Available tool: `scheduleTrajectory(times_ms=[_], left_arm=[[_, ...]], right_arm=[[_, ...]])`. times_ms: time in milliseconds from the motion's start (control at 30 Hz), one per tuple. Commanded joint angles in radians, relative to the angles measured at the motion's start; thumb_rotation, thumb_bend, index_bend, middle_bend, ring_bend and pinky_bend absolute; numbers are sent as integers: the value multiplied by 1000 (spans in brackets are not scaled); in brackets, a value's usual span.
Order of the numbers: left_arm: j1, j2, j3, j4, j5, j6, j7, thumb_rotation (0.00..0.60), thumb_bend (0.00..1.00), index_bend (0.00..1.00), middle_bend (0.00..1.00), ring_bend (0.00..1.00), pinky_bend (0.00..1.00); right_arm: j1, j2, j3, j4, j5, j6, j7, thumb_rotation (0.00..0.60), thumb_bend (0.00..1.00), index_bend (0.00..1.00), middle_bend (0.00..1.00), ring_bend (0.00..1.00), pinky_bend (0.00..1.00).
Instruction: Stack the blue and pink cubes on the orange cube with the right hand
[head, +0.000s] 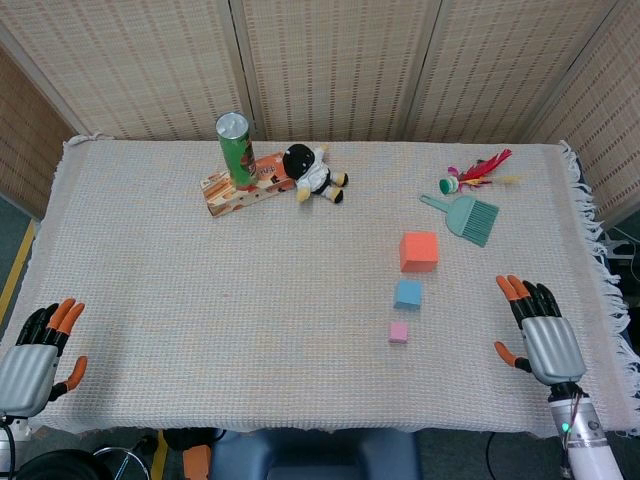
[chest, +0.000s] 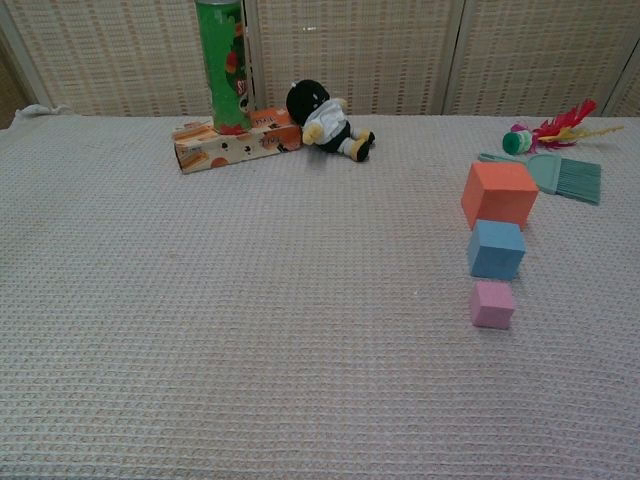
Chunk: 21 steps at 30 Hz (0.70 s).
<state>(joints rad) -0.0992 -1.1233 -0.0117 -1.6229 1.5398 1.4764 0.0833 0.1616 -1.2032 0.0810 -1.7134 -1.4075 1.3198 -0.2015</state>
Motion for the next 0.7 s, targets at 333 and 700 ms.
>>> scheduleTrajectory(times_ms=[333,700], left_arm=[[-8,36,5,2,-1,-23,-91,600,438,0,0,0,77],[-9,73,15,-23,0,-40,-157,600,439,0,0,0,83]], right_arm=[[241,-232,142,-81,370,-129,-422,600,158,205,0,0,0],[324,-358,166,-50,530,-47,-587,600,158,318,0,0,0]])
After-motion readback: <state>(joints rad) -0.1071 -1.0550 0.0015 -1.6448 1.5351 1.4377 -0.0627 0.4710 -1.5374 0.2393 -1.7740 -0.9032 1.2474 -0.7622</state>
